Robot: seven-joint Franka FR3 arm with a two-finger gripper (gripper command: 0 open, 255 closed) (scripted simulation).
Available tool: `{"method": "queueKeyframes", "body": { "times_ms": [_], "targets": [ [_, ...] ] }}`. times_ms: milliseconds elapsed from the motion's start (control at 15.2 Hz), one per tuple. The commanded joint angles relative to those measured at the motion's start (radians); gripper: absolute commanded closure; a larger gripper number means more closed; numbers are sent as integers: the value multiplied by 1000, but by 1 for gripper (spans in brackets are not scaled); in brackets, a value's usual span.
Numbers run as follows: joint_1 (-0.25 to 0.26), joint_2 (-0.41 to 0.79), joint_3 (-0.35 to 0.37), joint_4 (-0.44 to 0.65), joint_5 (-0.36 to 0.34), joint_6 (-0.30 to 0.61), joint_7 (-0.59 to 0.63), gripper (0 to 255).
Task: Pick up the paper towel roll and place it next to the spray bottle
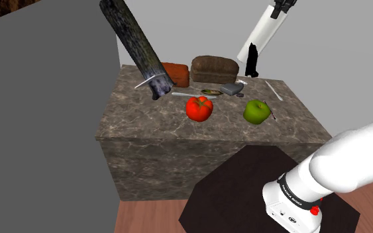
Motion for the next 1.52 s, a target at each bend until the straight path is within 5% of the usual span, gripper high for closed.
{"method": "queueKeyframes", "body": {
  "times_ms": [0, 924, 1452],
  "targets": [
    [-17, -1, -27, 3, -8, -6, -47, 255],
    [-169, 168, -266, 197, 6, -54, -439, 255],
    [-161, 105, -252, 16, -22, 72, -421, 255]
  ]
}}
